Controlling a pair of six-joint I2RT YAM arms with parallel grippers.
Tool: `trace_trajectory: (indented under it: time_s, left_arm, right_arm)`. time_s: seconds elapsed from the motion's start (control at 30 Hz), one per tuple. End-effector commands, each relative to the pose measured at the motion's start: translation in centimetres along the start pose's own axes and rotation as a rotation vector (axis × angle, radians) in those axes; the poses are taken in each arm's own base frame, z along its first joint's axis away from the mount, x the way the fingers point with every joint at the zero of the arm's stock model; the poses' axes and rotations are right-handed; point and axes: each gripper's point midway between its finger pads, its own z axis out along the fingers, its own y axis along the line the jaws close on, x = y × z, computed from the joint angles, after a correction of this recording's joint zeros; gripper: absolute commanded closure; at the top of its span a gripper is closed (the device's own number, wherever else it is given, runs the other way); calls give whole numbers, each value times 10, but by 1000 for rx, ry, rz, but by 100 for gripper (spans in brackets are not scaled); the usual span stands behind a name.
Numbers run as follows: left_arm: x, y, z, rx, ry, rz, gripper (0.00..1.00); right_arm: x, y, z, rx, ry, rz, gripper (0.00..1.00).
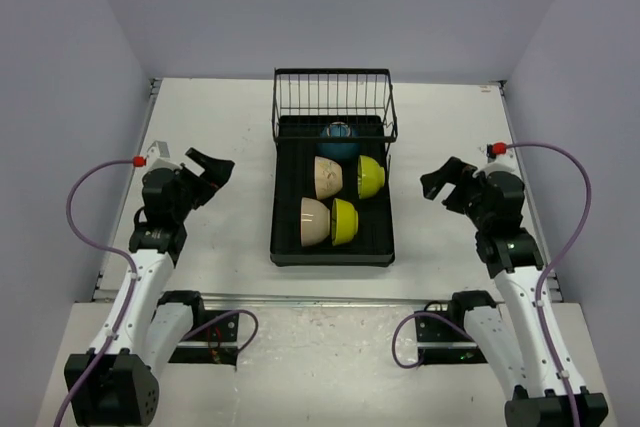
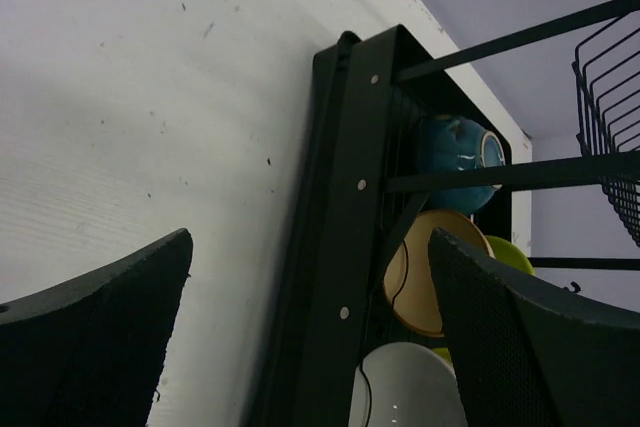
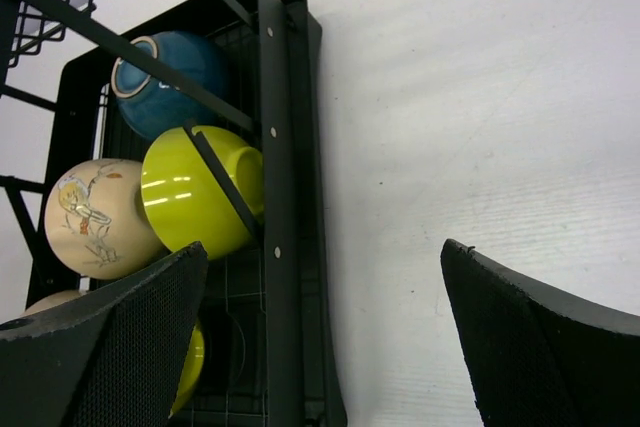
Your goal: Unload the bowls from the dish rack
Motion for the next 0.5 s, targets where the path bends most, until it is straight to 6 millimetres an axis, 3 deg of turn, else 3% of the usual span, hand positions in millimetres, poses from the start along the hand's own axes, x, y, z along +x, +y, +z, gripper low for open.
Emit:
trace_trajectory:
  time_s: [0.0, 0.1, 0.13, 0.23, 0.33, 0.37, 0.43, 0.47]
  left_arm:
    - [2, -27, -4, 119, 45, -36, 0]
    - [-1, -51, -11, 206, 81, -4, 0]
    - [5, -45, -12, 168, 118, 1, 0]
    - [-12, -62, -29, 186, 82, 51, 3]
    - [-29, -64, -48, 144, 15, 85, 15]
    - [-29, -62, -52, 128, 18, 91, 22]
    - [-26, -58, -60, 95, 34, 89, 23]
    - [-23, -57, -62, 96, 46, 83, 30]
  right_arm:
    - [-21, -3, -8, 64, -37, -20, 1]
    - [-22, 1, -8, 56, -18, -34, 1]
    - [-21, 4, -7, 39, -13, -31, 1]
    - [-20, 5, -1, 40, 5, -3, 1]
    - [-18, 6, 5, 55, 59, 3, 1]
    - [-21, 8, 6, 56, 66, 4, 1]
    - [-18, 6, 8, 68, 101, -10, 1]
    - [-18, 6, 8, 68, 103, -24, 1]
